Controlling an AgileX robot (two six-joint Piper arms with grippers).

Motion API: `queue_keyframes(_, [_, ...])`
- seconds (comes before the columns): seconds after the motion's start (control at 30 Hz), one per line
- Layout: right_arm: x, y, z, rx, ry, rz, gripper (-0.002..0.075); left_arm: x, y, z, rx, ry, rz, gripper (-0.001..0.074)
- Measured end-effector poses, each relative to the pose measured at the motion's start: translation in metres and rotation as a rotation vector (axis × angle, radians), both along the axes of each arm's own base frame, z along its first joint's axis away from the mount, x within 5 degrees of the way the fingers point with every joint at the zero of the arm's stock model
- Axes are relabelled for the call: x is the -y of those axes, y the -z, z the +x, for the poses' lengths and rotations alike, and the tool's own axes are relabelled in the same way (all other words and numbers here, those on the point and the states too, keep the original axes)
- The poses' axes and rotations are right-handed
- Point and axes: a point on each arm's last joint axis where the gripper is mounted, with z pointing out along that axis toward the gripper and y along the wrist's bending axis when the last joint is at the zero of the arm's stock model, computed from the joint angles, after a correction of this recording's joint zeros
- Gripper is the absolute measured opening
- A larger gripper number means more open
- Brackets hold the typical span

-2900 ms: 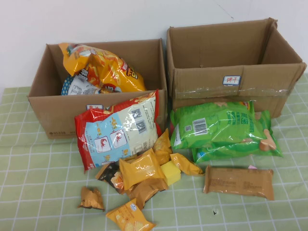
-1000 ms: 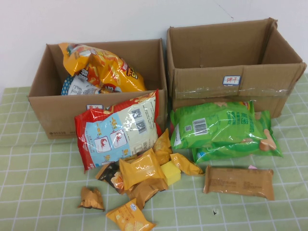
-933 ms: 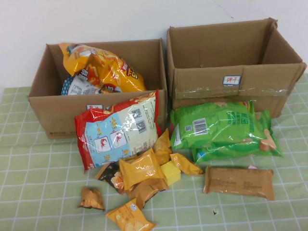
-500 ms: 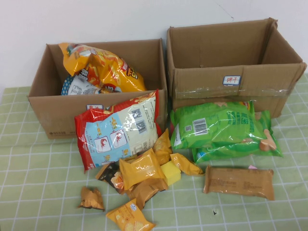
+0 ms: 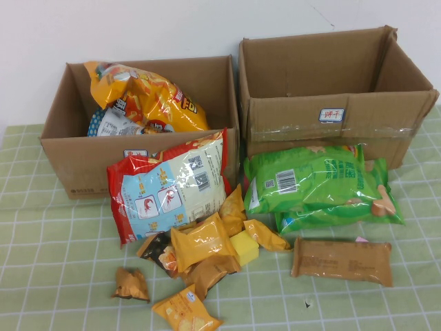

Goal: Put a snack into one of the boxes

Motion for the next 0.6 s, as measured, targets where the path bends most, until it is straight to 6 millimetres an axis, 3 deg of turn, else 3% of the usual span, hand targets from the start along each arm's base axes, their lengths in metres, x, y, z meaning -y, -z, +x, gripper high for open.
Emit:
queue_keyframes(0.27, [0.002,-0.009,-0.006,0.122,-0.001,0.051,-0.0002,-0.004,-0.017,-0.007,0.199,-0.046,-0.016,-0.0002])
queue_keyframes(0.4, [0.002,-0.012,-0.007,0.139,-0.009,0.070,-0.0002,-0.007,-0.026,-0.013,0.329,-0.029,-0.126,-0.0001])
queue_keyframes(0.53, [0.002,-0.037,-0.014,0.180,-0.023,0.080,-0.0002,-0.005,-0.029,-0.010,0.232,0.006,-0.138,-0.0001])
queue_keyframes(0.6, [0.001,-0.051,-0.017,0.151,-0.039,0.078,-0.0002,-0.001,-0.041,-0.011,0.150,0.036,-0.125,-0.0001])
